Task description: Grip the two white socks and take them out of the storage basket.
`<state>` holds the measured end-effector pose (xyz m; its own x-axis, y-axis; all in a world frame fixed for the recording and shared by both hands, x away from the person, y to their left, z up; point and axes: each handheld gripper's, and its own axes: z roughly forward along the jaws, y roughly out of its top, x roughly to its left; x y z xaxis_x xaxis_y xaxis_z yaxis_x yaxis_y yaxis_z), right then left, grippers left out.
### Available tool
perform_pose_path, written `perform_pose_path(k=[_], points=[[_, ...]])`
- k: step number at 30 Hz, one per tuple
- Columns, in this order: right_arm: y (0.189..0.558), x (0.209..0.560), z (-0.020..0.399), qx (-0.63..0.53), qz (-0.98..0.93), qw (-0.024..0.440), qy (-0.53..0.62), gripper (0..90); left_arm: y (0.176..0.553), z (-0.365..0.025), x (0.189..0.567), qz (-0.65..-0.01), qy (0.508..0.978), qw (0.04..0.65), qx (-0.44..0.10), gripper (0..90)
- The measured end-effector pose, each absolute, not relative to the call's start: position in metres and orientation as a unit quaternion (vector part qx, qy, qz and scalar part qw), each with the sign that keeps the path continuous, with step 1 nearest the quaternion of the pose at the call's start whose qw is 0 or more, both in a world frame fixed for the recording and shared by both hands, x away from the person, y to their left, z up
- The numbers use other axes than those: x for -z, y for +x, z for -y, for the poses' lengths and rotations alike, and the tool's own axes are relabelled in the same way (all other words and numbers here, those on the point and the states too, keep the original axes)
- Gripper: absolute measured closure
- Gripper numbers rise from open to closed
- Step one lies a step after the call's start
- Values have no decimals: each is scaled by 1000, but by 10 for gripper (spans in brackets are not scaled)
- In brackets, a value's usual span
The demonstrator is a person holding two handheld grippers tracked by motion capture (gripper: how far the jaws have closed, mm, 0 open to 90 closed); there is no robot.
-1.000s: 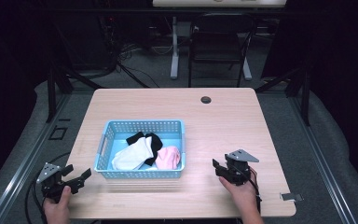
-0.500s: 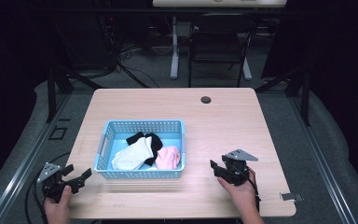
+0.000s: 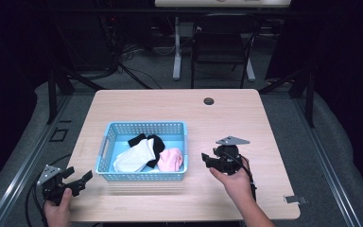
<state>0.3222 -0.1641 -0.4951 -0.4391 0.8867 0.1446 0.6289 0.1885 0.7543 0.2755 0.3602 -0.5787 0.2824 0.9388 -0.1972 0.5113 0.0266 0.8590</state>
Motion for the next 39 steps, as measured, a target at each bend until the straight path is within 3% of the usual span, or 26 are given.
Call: perform_pose_path(k=[19, 39], points=[[351, 457, 104, -374, -797, 113, 462, 517, 276, -360, 579, -551, 657, 459, -233, 153], [377, 455, 33, -349, -830, 95, 425, 555, 276, -361, 578, -552, 654, 463, -231, 153]])
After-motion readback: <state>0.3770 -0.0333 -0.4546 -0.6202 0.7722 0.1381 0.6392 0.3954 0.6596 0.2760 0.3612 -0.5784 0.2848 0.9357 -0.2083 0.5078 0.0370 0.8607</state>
